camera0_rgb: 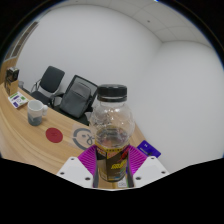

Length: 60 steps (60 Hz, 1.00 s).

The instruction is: Pour water

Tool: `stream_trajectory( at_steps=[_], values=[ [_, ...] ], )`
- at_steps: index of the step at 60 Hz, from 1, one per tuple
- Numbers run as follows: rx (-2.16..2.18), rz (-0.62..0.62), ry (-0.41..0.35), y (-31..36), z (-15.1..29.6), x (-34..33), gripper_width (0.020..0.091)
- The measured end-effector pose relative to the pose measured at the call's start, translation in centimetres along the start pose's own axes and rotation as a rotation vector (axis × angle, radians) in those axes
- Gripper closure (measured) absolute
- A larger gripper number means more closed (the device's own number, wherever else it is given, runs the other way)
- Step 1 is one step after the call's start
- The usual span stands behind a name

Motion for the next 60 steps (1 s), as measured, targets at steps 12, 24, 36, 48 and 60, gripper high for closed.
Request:
stream_trajectory(
  at_steps=[12, 24, 36, 48, 60],
  values=[
    [-0.512, -0.161, -0.113, 5.1, 9.7, 2.8, 0.0711],
    [-1.044, -0.241, -0.213, 13.3, 14.4, 5.8, 0.0711],
    [-1.459, -0.337, -0.254, 18.0, 16.3, 7.8, 0.0711],
    [-1.575, -0.303, -0.286, 20.5, 16.5, 7.9, 0.0710],
    [-1.336, -0.159, -0.230, 20.2, 14.9, 7.7, 0.0710]
  ],
)
Point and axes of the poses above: the point between the fingertips, and its own axes, seen from behind it with the camera up: y to the left, z up, x forward, the way the camera looks, the point moved 1 cm from there along -x, backward, against the way the camera looks, and after that the axes turned 10 degrees about -z, right-handed, at the moved point
